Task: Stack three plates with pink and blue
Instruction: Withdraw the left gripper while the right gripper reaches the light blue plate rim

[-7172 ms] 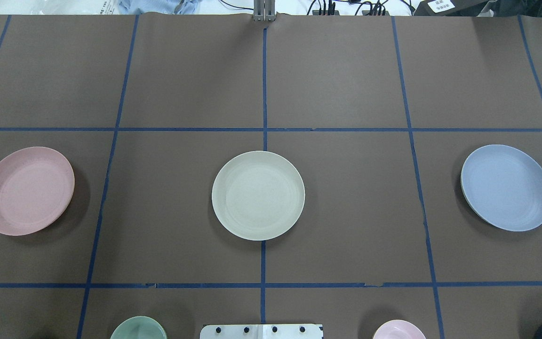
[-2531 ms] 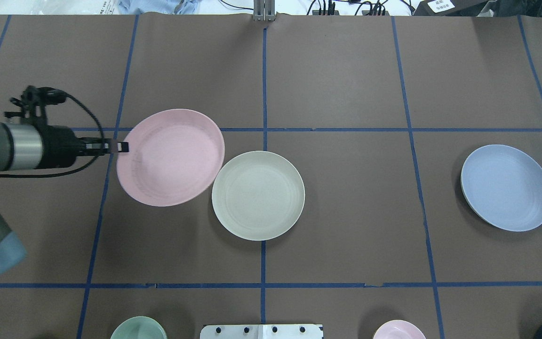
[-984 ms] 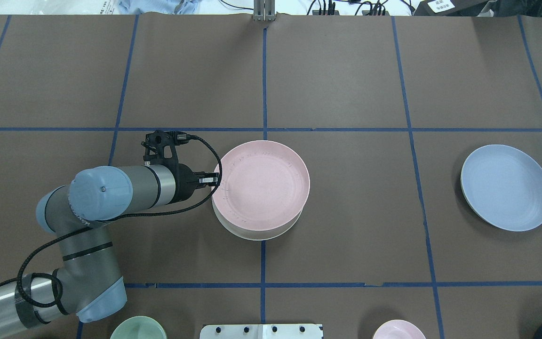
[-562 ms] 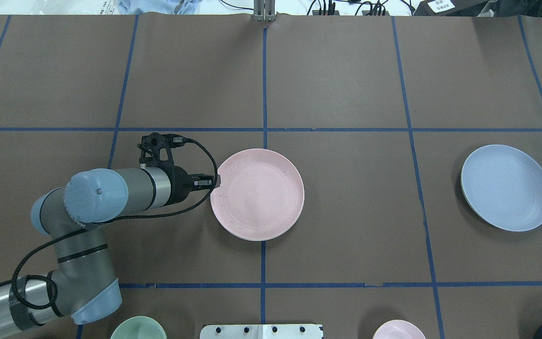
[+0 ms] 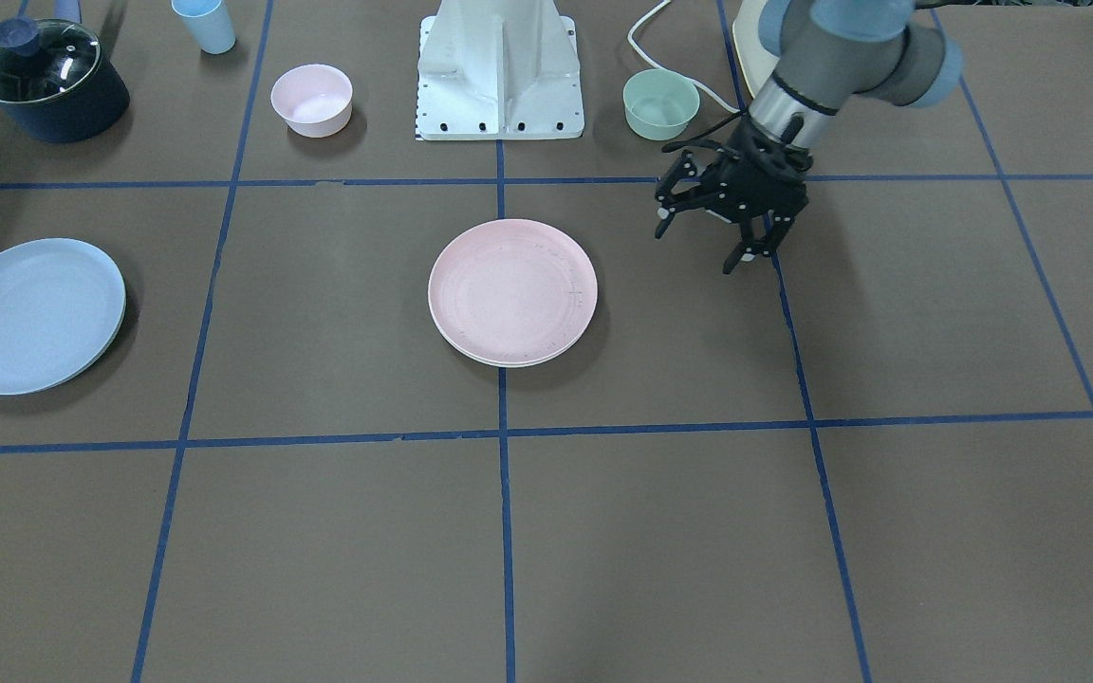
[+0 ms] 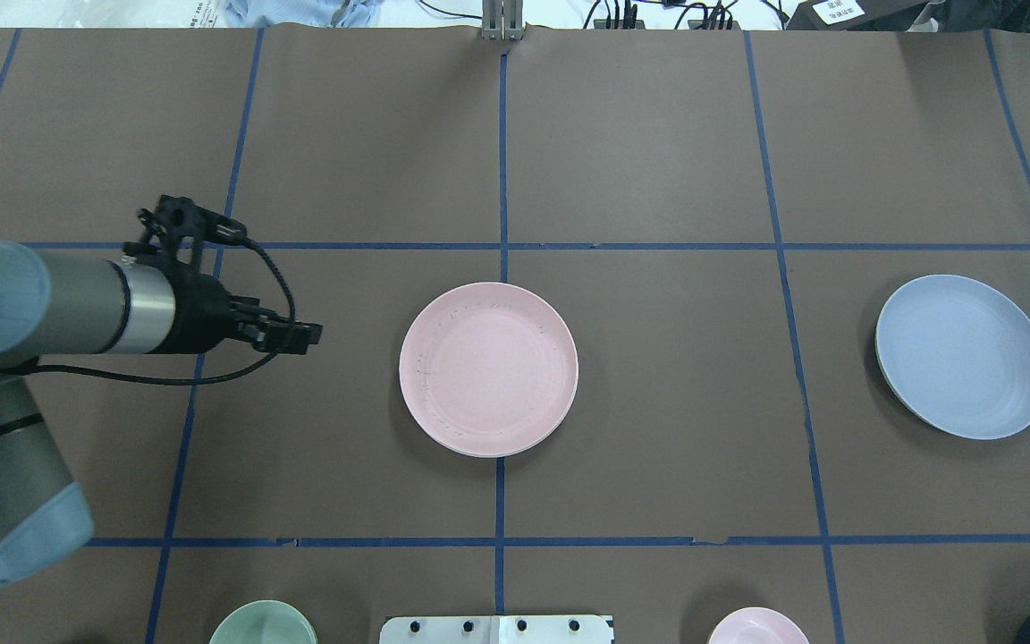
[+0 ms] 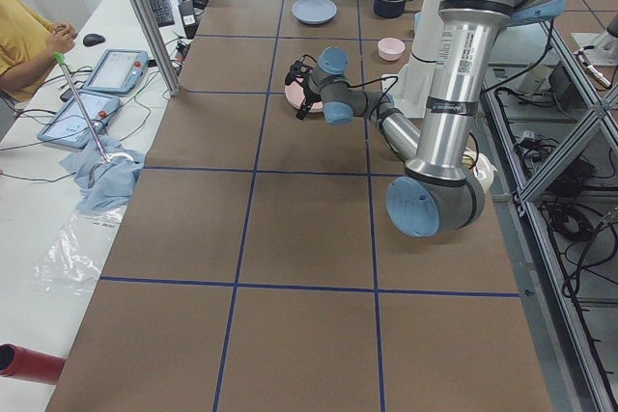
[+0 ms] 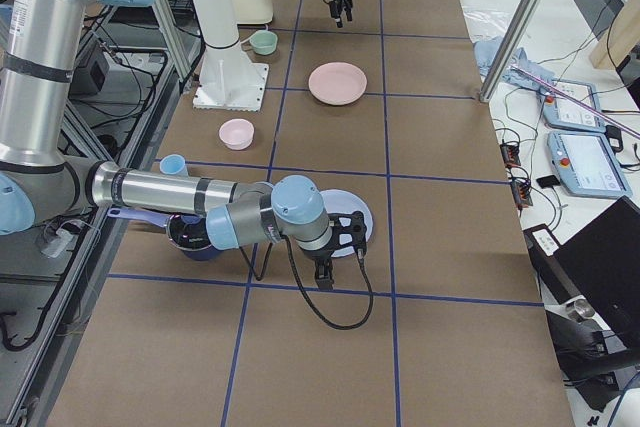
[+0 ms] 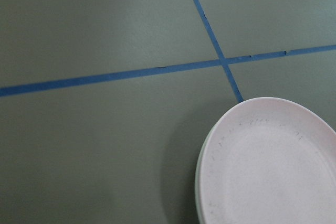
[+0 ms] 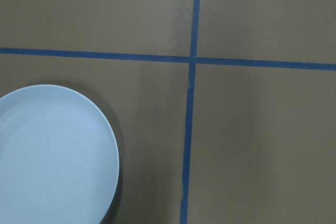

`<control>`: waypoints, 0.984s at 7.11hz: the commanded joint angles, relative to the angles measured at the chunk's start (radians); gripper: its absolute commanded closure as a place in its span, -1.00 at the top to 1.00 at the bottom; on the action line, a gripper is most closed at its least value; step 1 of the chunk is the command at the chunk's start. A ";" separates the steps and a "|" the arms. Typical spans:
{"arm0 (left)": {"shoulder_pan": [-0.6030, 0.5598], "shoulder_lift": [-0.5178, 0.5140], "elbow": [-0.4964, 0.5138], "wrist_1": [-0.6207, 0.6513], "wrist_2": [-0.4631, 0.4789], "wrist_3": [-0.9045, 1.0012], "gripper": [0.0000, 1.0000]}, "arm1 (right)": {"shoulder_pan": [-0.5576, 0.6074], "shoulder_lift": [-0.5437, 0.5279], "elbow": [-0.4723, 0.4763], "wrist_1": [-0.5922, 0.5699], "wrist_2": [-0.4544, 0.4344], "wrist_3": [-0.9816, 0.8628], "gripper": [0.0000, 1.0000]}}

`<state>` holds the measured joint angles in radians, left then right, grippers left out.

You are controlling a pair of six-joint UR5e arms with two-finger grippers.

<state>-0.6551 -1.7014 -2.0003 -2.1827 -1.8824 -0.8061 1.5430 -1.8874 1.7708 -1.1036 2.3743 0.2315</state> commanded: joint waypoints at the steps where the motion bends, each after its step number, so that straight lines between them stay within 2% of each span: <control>1: -0.064 0.089 -0.054 0.001 -0.057 0.091 1.00 | -0.178 -0.045 -0.142 0.452 -0.094 0.386 0.94; 2: -0.064 0.089 -0.054 0.001 -0.055 0.091 1.00 | -0.316 -0.042 -0.206 0.614 -0.222 0.563 0.93; 3: -0.066 0.091 -0.054 0.001 -0.054 0.090 1.00 | -0.421 -0.042 -0.208 0.669 -0.301 0.653 0.93; 4: -0.066 0.091 -0.054 0.001 -0.050 0.091 1.00 | -0.479 -0.041 -0.208 0.697 -0.316 0.663 0.83; 5: -0.066 0.091 -0.054 0.001 -0.047 0.090 1.00 | -0.504 -0.036 -0.208 0.699 -0.329 0.654 0.91; 6: -0.066 0.091 -0.054 0.000 -0.046 0.091 1.00 | -0.553 -0.029 -0.211 0.699 -0.384 0.655 0.88; 7: -0.069 0.089 -0.054 0.001 -0.049 0.091 1.00 | -0.567 -0.029 -0.211 0.697 -0.389 0.663 0.34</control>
<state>-0.7221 -1.6110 -2.0539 -2.1820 -1.9299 -0.7152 1.0088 -1.9191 1.5614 -0.4079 2.0100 0.8868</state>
